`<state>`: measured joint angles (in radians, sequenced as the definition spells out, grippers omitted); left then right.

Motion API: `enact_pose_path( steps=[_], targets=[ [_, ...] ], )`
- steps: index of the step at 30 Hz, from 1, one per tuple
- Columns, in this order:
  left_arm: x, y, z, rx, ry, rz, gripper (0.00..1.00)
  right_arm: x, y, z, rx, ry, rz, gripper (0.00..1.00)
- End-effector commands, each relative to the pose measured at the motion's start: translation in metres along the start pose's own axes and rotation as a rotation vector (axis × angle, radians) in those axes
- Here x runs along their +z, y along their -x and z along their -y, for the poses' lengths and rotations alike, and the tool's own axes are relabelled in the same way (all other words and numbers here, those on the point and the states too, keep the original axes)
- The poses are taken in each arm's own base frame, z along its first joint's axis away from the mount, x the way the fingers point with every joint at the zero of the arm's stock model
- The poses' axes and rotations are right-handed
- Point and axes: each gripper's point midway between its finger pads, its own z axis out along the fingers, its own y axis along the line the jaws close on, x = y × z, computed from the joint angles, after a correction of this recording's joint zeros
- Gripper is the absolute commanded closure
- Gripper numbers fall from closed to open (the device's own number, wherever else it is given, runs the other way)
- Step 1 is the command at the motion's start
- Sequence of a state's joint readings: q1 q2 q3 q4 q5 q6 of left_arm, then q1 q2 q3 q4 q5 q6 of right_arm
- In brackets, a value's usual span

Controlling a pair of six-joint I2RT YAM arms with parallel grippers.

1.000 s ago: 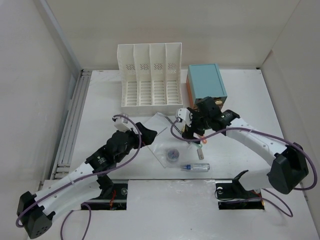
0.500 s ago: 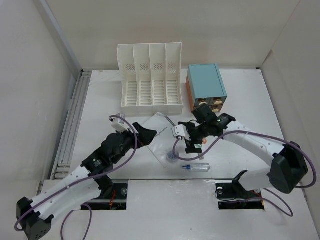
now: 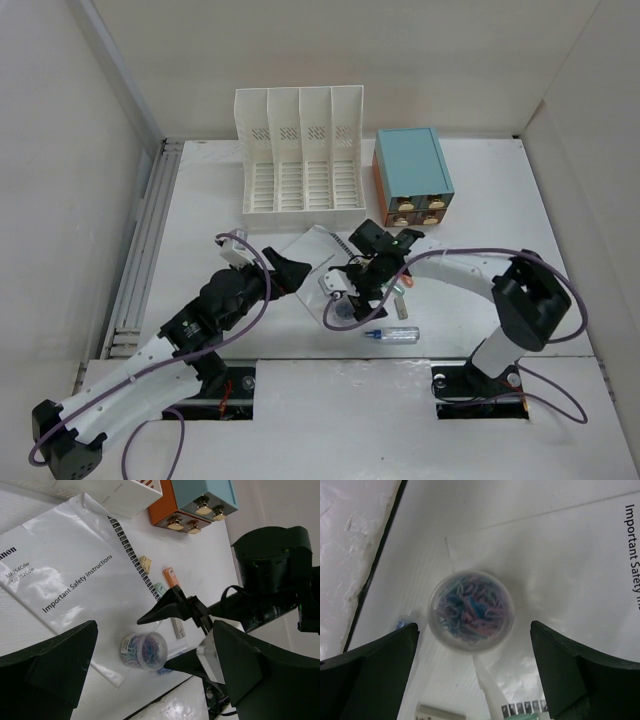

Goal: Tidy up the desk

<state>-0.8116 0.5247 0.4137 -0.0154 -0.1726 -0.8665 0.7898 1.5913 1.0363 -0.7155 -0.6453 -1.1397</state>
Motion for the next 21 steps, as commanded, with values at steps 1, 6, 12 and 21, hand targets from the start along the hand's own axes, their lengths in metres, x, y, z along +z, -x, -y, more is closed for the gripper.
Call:
enact_pose_path(
  steps=[1,6,12,21],
  targets=[
    [-0.001,0.001,0.004,-0.011,-0.023,0.008,0.00,0.004,0.020,0.026,-0.012,-0.028,0.028,0.03],
    [-0.003,0.002,0.004,-0.013,-0.031,0.015,0.02,0.014,0.023,0.031,0.017,-0.038,0.002,0.14],
    [-0.006,-0.001,-0.001,-0.011,-0.024,0.009,0.02,0.025,0.012,0.030,0.063,-0.030,-0.058,0.58],
    [-0.012,0.000,-0.004,-0.022,-0.023,0.020,0.02,-0.029,-0.001,0.052,0.136,-0.264,-0.126,0.75]
  ],
)
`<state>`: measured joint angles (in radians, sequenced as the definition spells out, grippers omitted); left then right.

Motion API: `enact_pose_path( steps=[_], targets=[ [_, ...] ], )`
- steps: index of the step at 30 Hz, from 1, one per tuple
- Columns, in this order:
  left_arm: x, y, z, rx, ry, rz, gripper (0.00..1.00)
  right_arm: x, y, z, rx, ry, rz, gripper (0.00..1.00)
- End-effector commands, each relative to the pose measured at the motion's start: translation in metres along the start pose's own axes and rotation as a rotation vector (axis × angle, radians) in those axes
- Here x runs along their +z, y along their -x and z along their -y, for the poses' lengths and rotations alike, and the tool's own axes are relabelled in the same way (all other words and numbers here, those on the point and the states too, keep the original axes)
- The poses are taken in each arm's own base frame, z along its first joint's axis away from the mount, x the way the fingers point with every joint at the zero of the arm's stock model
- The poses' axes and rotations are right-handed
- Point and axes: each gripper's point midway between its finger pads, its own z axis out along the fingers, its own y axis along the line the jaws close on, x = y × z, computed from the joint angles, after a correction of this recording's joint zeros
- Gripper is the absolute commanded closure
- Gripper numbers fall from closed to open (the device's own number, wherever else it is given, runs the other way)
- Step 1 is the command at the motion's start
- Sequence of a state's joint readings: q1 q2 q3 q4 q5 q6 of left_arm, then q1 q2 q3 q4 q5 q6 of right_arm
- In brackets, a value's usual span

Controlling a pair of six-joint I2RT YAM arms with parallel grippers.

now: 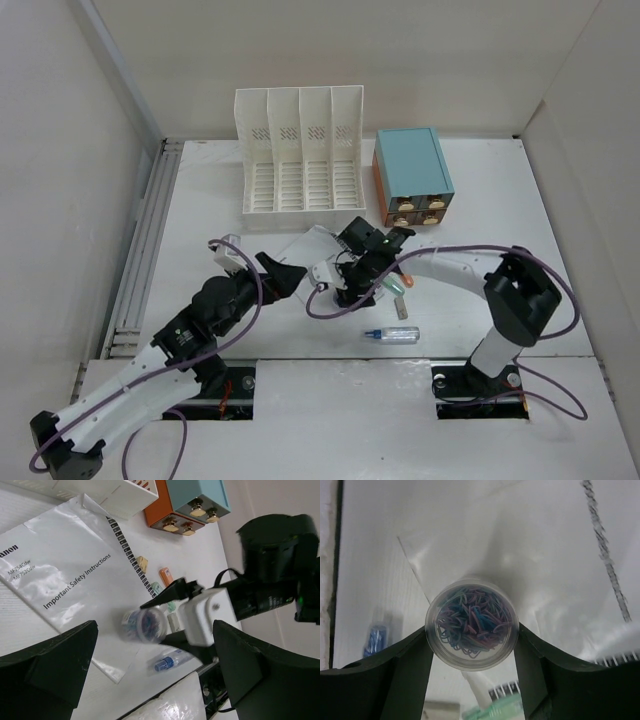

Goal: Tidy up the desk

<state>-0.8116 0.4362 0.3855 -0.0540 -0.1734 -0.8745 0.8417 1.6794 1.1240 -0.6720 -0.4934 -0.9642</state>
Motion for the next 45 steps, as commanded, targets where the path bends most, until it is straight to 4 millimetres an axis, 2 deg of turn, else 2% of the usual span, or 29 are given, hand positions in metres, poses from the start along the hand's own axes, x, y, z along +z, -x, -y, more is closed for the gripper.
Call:
enact_pose_path(
  steps=[1,2,3,4,8,11,16,18,21,24,26,32,34,35,37,38,40,43,44,45],
  targets=[
    [-0.001,0.000,0.000,-0.009,-0.007,0.007,0.02,-0.054,-0.009,0.042,0.077,-0.244,0.000,0.75],
    [-0.001,0.000,0.000,-0.018,-0.007,0.007,0.02,-0.063,-0.015,0.044,0.112,-0.270,0.007,0.75],
    [0.000,-0.003,-0.003,-0.016,0.000,0.002,0.03,-0.081,-0.015,0.048,0.123,-0.333,0.019,0.75],
    [0.000,-0.003,-0.003,-0.028,0.001,0.002,0.03,-0.098,-0.024,0.058,0.154,-0.403,0.008,0.75],
    [0.007,-0.011,-0.017,-0.063,0.068,-0.016,0.05,-0.134,-0.044,0.066,0.232,-0.561,-0.029,0.74],
    [0.012,-0.020,-0.029,-0.083,0.131,-0.041,0.08,-0.139,-0.064,0.070,0.307,-0.600,-0.077,0.73],
    [0.018,-0.032,-0.043,-0.103,0.193,-0.076,0.10,-0.134,-0.079,0.072,0.379,-0.596,-0.107,0.66],
    [0.019,-0.035,-0.048,-0.105,0.221,-0.081,0.14,-0.129,-0.094,0.074,0.425,-0.598,-0.150,0.63],
    [0.020,-0.041,-0.052,-0.096,0.237,-0.101,0.14,-0.128,-0.104,0.077,0.477,-0.604,-0.167,0.47],
    [0.020,-0.041,-0.052,-0.096,0.237,-0.101,0.14,-0.125,-0.106,0.077,0.481,-0.596,-0.173,0.24],
    [0.021,-0.042,-0.053,-0.094,0.244,-0.106,0.14,-0.129,-0.102,0.079,0.472,-0.615,-0.159,0.09],
    [0.024,-0.052,-0.065,-0.080,0.287,-0.132,0.16,-0.163,-0.075,0.089,0.431,-0.728,-0.041,0.08],
    [0.026,-0.057,-0.075,-0.067,0.329,-0.145,0.19,-0.170,-0.060,0.091,0.414,-0.734,0.023,0.11],
    [0.027,-0.058,-0.079,-0.069,0.351,-0.143,0.20,-0.166,-0.046,0.089,0.399,-0.693,0.085,0.11],
    [0.032,-0.059,-0.079,-0.080,0.361,-0.145,0.20,-0.169,-0.026,0.089,0.398,-0.667,0.175,0.23],
    [0.034,-0.064,-0.085,-0.071,0.390,-0.163,0.20,-0.167,-0.017,0.088,0.379,-0.644,0.214,0.24],
    [0.037,-0.066,-0.085,-0.080,0.408,-0.170,0.20,-0.157,0.001,0.089,0.363,-0.560,0.296,0.20],
    [0.039,-0.067,-0.085,-0.104,0.411,-0.166,0.20,-0.133,0.004,0.107,0.423,-0.462,0.318,0.19],
    [0.038,-0.066,-0.085,-0.120,0.406,-0.159,0.20,-0.132,0.009,0.118,0.451,-0.453,0.334,0.20],
    [0.037,-0.065,-0.079,-0.124,0.377,-0.152,0.20,-0.109,-0.004,0.124,0.509,-0.403,0.299,0.20]
  ],
)
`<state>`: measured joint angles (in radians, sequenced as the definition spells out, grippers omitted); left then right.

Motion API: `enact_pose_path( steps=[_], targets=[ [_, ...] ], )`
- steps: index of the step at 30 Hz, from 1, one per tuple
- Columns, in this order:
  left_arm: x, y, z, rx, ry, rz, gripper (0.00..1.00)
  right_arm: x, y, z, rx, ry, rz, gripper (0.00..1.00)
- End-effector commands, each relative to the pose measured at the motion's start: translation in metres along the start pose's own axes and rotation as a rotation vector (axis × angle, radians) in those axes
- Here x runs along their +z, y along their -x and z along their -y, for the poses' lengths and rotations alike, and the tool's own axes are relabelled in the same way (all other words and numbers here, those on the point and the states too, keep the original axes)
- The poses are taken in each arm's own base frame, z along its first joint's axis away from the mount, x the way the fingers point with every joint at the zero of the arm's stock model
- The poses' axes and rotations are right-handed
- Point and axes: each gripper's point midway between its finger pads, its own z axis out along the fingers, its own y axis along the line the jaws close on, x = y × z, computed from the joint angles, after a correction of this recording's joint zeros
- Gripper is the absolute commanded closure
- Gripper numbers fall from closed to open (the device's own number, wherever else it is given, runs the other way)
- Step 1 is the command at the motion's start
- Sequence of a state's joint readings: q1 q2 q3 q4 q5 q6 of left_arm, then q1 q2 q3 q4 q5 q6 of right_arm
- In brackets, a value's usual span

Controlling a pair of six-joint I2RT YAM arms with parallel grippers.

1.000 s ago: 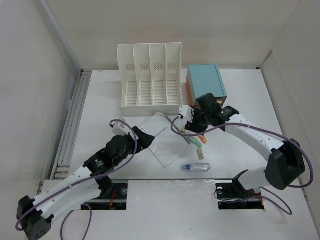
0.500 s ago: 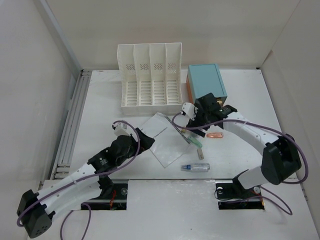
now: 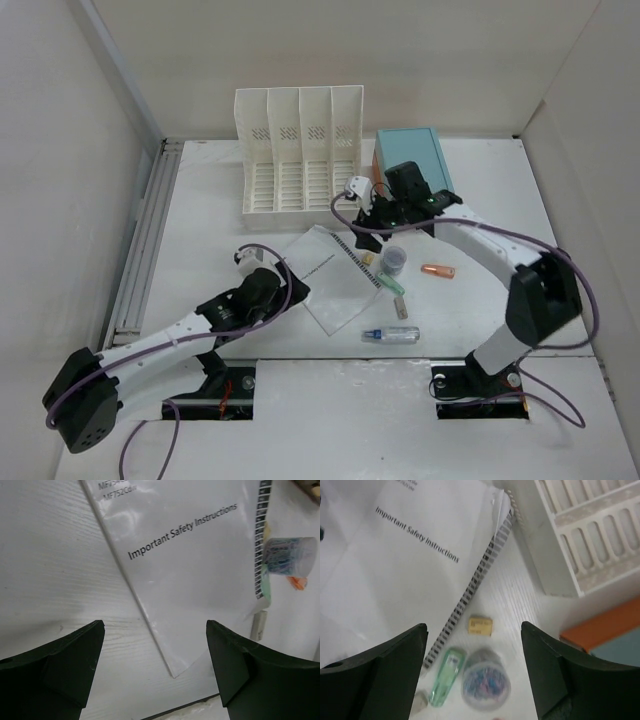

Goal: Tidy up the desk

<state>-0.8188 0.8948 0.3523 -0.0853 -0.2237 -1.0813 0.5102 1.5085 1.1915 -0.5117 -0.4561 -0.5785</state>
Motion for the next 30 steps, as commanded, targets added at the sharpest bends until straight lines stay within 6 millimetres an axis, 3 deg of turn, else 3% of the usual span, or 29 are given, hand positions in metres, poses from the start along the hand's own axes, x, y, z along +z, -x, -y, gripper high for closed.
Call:
enact_pose_path(
  steps=[1,2,3,6,9,10,18,25,27,28,30],
  targets=[
    [-0.007,0.012,0.023,-0.066,-0.101,0.055,0.20,0.036,0.012,0.005,0.113,0.095,0.034,0.20],
    [-0.009,0.013,0.025,-0.069,-0.111,0.059,0.20,0.041,0.014,0.009,0.119,0.100,0.026,0.21],
    [-0.010,0.013,0.024,-0.069,-0.110,0.059,0.20,0.052,0.002,0.007,0.153,0.117,-0.005,0.21],
    [-0.013,0.015,0.026,-0.072,-0.119,0.063,0.20,0.062,0.015,0.014,0.171,0.109,0.020,0.21],
    [-0.015,0.016,0.027,-0.074,-0.127,0.066,0.20,0.078,0.013,0.020,0.200,0.108,-0.008,0.21],
    [-0.015,0.016,0.027,-0.074,-0.127,0.066,0.19,0.088,0.001,0.018,0.222,0.125,-0.044,0.21],
    [-0.015,0.020,0.035,-0.049,-0.144,0.076,0.18,0.115,-0.023,-0.005,0.265,0.212,-0.122,0.21],
    [-0.006,0.012,0.029,-0.043,-0.132,0.059,0.16,0.128,-0.044,-0.029,0.272,0.246,-0.178,0.22],
    [-0.003,0.010,0.033,-0.058,-0.150,0.052,0.16,0.128,-0.050,-0.032,0.279,0.252,-0.191,0.27],
    [0.002,0.003,0.025,-0.049,-0.128,0.028,0.16,0.129,-0.051,-0.040,0.278,0.272,-0.193,0.31],
    [0.005,-0.001,0.023,-0.045,-0.118,0.014,0.17,0.127,-0.050,-0.043,0.272,0.291,-0.191,0.60]
  ],
)
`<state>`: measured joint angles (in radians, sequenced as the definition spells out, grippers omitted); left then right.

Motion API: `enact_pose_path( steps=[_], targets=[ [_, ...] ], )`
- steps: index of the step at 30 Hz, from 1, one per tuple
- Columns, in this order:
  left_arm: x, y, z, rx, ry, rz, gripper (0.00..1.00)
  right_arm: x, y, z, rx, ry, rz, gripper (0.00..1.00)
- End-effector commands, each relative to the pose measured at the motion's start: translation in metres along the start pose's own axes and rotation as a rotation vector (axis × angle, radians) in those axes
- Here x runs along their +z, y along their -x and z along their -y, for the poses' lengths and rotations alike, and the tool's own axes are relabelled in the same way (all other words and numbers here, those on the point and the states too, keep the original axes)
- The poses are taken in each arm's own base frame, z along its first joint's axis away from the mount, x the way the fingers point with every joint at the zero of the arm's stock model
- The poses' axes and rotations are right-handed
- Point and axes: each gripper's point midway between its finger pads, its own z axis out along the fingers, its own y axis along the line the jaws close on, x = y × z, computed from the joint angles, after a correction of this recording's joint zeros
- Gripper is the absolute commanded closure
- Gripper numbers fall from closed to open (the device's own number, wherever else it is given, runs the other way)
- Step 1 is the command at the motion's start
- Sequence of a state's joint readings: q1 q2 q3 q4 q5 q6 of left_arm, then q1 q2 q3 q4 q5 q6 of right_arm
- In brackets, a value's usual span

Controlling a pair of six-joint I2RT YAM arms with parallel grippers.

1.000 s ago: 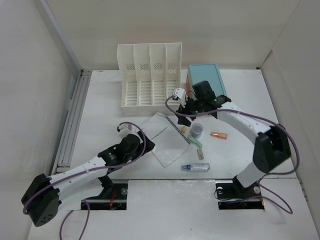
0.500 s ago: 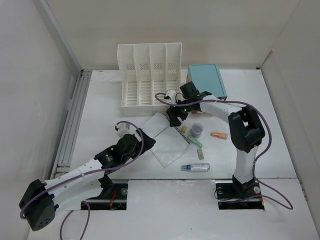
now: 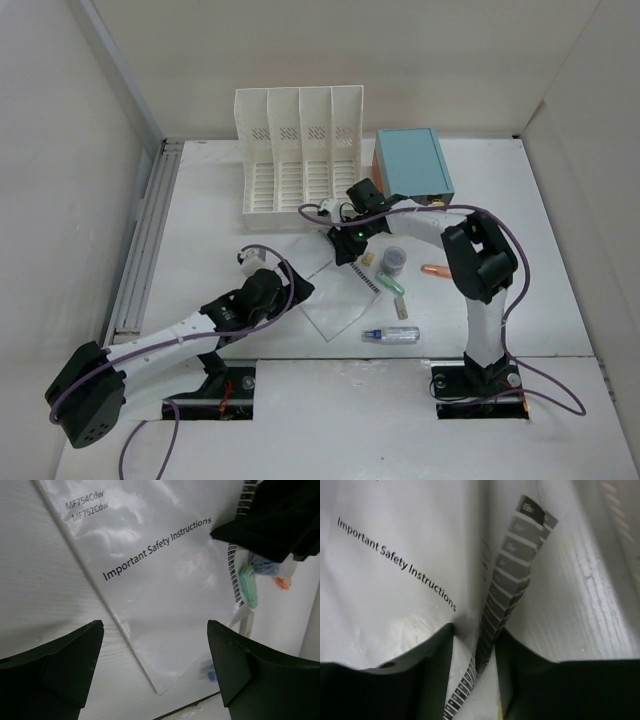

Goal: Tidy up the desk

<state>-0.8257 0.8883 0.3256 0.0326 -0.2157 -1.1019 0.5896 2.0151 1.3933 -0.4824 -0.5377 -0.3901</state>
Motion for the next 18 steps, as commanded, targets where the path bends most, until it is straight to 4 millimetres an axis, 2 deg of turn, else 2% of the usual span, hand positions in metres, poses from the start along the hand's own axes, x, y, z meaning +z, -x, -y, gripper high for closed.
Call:
enact_pose_path(
  steps=[1,2,3,4,5,6,7,8,11,12,15,17,18],
  targets=[
    [0.005,-0.006,0.004,-0.005,-0.027,-0.013,0.18,0.003,-0.008,-0.017,0.000,0.069,-0.014,0.72],
    [0.007,-0.009,-0.002,-0.010,-0.009,-0.020,0.18,0.002,-0.006,-0.020,-0.008,0.088,-0.010,0.90],
    [0.007,-0.009,-0.002,-0.010,-0.009,-0.020,0.18,0.002,-0.005,-0.020,-0.008,0.088,-0.010,0.98],
    [0.007,-0.009,-0.002,-0.010,-0.009,-0.020,0.20,0.002,-0.007,-0.024,-0.013,0.106,-0.013,1.00],
    [0.006,-0.010,-0.006,-0.010,-0.008,-0.021,0.20,-0.006,0.005,-0.026,-0.041,0.106,0.019,1.00],
    [0.005,-0.006,-0.002,-0.025,-0.020,-0.004,0.20,-0.010,0.006,-0.030,-0.040,0.117,0.021,1.00],
    [0.004,-0.008,-0.008,-0.022,-0.008,-0.009,0.20,-0.016,0.012,-0.034,-0.044,0.127,0.032,1.00],
    [0.000,-0.005,-0.009,-0.023,-0.007,0.004,0.20,-0.029,0.025,-0.031,-0.072,0.116,0.075,1.00],
    [-0.006,0.000,-0.013,-0.050,0.000,0.032,0.15,-0.058,0.043,-0.033,-0.083,0.131,0.142,1.00],
    [-0.011,0.005,-0.011,-0.056,-0.015,0.048,0.15,-0.077,0.058,-0.036,-0.110,0.123,0.194,1.00],
    [-0.012,0.006,-0.014,-0.071,-0.024,0.065,0.14,-0.114,0.072,-0.047,-0.123,0.168,0.289,1.00],
    [-0.011,0.006,-0.017,-0.068,-0.010,0.069,0.14,-0.128,0.075,-0.057,-0.133,0.222,0.327,1.00],
    [-0.009,0.006,-0.015,-0.069,-0.014,0.071,0.14,-0.129,0.075,-0.061,-0.137,0.246,0.331,1.00]
  ],
)
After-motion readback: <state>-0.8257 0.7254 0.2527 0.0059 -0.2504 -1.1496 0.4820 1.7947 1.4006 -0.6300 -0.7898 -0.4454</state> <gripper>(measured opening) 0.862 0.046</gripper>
